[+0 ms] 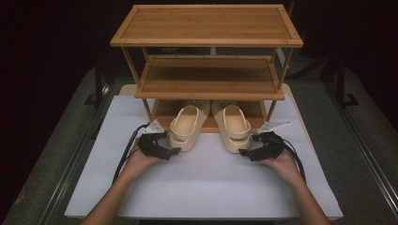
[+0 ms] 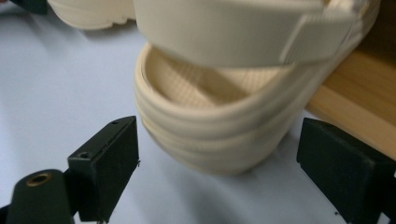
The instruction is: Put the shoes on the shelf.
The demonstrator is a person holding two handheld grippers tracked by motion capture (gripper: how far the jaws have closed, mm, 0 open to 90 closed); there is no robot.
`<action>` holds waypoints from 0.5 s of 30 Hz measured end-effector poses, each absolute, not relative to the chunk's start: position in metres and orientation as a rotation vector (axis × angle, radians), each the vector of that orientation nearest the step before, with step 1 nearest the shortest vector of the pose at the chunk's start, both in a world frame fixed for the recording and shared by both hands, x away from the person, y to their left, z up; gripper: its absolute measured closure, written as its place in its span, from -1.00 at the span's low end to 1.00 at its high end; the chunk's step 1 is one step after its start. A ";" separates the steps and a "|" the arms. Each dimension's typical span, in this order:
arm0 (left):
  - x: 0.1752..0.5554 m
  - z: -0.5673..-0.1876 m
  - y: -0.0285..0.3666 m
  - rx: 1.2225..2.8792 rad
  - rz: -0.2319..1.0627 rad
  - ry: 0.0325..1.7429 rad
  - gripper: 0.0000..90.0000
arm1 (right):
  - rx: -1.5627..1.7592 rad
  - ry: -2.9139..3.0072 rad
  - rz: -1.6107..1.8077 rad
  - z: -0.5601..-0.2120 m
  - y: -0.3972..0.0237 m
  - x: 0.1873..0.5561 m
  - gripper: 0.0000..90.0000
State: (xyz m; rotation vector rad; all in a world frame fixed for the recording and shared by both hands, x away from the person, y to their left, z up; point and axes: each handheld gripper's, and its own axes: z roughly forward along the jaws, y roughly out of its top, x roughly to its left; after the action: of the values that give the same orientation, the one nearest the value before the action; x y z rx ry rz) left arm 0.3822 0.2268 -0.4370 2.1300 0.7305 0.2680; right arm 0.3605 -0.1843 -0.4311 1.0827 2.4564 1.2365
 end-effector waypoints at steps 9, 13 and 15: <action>0.390 -0.431 0.202 2.196 0.278 0.725 -0.90 | 1.071 2.451 1.229 -0.429 -0.176 0.364 -0.71; 0.392 -0.431 0.193 2.199 0.269 0.714 -0.90 | 1.062 2.450 1.230 -0.429 -0.174 0.365 -0.72; 0.392 -0.431 0.187 2.190 0.272 0.705 -0.90 | 1.059 2.458 1.220 -0.428 -0.171 0.366 -0.72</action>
State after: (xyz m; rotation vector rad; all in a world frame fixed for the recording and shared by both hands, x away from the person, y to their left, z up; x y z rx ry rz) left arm 0.3919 0.1873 -0.4307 2.1904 0.7055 0.2725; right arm 0.3664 -0.1713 -0.4280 1.0595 2.4578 1.2197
